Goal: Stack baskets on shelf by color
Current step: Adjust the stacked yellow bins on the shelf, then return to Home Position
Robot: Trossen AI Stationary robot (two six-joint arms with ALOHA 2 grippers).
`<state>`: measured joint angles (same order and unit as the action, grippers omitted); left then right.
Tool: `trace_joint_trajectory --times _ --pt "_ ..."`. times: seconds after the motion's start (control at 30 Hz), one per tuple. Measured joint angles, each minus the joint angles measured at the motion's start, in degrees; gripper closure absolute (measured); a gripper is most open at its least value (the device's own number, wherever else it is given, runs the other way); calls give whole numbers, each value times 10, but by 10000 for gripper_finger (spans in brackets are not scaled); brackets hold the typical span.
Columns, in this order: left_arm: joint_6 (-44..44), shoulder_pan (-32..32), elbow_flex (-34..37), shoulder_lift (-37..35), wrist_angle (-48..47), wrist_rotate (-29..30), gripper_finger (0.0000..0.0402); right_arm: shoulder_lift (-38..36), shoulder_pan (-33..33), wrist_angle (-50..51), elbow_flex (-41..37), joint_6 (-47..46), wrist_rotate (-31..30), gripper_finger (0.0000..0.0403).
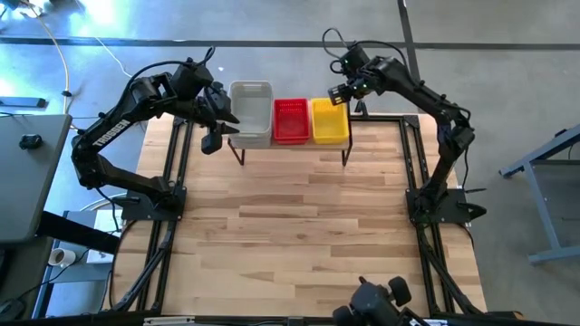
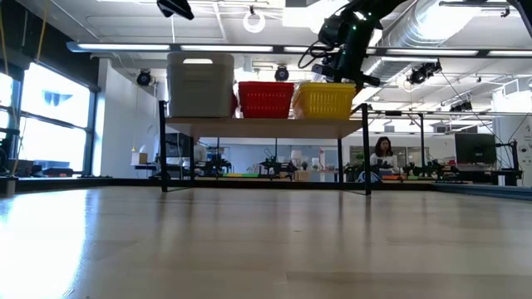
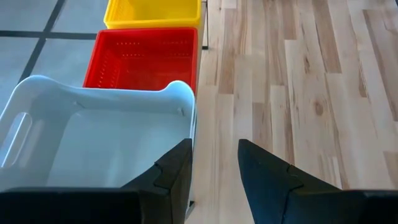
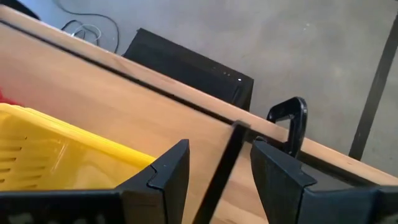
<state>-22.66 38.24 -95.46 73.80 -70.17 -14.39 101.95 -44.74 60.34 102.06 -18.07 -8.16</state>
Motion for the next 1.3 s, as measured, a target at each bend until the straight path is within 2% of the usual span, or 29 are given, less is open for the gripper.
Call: trace_joint_trajectory --times 0.13,0.43,0.7,0.87,1.07,1.23,1.3 --pt "2 0 0 0 -3 0 282 0 12 7 0 0 0 249" --pt "24 0 0 0 -18 -10 282 -26 17 13 0 -2 -61 249" --pt "42 -1 12 -13 -13 -109 282 -89 62 13 0 -29 -59 249" --pt "84 -19 103 -66 71 -108 282 -110 130 12 0 -29 -81 249" --pt "163 -54 238 -165 214 -106 282 -114 200 -1 0 -35 -87 249" --pt "217 -89 345 -258 297 -98 282 -114 244 -70 0 -45 -75 249" --pt "237 -107 387 -300 325 -74 282 -117 257 -104 0 -47 -59 249"
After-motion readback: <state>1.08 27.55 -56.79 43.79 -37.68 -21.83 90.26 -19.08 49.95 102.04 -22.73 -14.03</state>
